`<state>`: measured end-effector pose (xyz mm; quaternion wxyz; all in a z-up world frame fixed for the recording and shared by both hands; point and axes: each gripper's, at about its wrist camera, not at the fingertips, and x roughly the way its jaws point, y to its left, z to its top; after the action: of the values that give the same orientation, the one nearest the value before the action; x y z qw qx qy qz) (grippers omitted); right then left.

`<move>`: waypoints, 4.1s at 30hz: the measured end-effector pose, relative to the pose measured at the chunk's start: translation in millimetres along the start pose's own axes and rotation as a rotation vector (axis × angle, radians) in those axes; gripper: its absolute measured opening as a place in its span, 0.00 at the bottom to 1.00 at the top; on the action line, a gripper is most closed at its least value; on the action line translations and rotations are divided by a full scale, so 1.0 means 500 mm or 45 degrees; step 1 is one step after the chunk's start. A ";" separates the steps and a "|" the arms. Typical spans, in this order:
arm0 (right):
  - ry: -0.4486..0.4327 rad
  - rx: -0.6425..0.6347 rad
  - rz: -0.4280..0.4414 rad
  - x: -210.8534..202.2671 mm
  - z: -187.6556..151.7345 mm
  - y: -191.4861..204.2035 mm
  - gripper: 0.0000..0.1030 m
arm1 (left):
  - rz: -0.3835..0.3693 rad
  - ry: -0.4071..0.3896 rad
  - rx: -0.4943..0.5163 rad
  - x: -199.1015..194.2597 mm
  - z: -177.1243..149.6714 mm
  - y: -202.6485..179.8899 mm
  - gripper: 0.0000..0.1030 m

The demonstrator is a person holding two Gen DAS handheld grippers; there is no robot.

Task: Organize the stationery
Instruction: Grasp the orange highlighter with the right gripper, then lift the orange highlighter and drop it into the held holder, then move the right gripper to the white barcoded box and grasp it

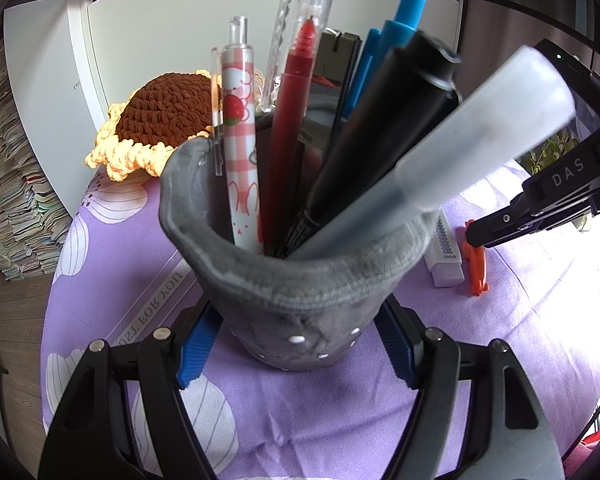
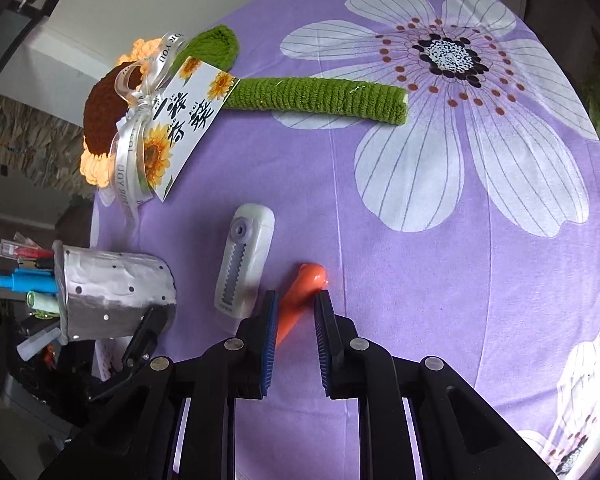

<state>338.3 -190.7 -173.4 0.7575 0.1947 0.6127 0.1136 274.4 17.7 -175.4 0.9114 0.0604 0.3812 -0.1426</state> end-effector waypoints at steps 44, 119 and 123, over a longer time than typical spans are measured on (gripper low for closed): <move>-0.526 -0.788 0.271 -0.140 -0.048 0.355 0.14 | -0.001 0.007 -0.001 -0.002 0.001 0.002 0.70; -0.252 -0.851 0.033 -0.167 -0.189 0.210 0.10 | -0.003 0.024 -0.007 0.003 -0.005 0.001 0.70; -0.092 -0.773 -0.023 -0.109 -0.190 0.193 0.10 | -0.002 0.024 -0.006 0.005 -0.003 0.002 0.70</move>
<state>240.2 -111.5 -100.0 0.8034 -0.0422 0.5250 0.2778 275.3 18.5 -178.2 0.9078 0.0593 0.3903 -0.1418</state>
